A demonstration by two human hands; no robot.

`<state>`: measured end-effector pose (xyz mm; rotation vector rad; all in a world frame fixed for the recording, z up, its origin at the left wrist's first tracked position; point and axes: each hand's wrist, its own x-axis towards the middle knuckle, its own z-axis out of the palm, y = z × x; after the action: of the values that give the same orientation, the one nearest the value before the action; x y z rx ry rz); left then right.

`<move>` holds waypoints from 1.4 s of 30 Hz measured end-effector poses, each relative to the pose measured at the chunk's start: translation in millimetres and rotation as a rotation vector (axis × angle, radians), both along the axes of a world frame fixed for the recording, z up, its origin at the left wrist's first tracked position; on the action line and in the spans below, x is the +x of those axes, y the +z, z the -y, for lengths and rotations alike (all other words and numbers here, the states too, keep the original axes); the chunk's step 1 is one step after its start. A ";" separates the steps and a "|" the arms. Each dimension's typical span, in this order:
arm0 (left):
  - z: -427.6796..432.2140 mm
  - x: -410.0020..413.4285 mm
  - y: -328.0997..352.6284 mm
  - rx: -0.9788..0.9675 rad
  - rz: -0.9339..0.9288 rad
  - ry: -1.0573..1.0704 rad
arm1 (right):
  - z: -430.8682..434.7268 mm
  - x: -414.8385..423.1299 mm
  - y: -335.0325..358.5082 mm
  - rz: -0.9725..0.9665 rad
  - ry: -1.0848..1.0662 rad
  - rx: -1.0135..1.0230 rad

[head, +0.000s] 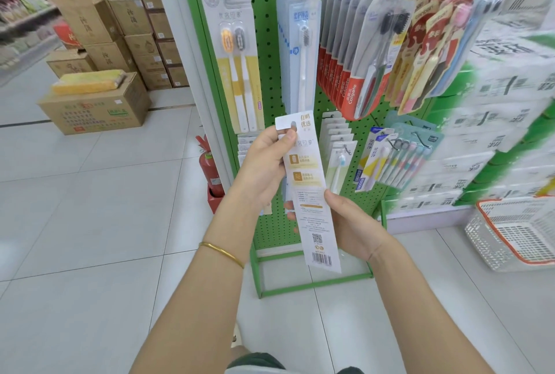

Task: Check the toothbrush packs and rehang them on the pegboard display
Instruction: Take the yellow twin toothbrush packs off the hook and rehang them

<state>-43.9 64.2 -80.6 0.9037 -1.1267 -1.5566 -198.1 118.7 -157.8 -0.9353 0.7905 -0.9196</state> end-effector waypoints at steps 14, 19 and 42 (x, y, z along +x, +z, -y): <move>-3.9 21.2 47.5 -0.226 0.112 0.272 | 26.6 53.6 75.8 -0.638 -0.464 -0.340; 2.2 37.9 71.3 -0.443 0.220 0.418 | 40.0 87.7 104.2 -0.882 -0.623 -0.493; 68.8 75.5 91.7 -0.521 0.345 0.510 | 106.9 145.1 121.2 -1.183 -0.864 -0.588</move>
<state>31.6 -4.6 11.1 1.0119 -1.3276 -0.6610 -53.0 11.9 -36.6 -1.7459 2.1094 -1.3528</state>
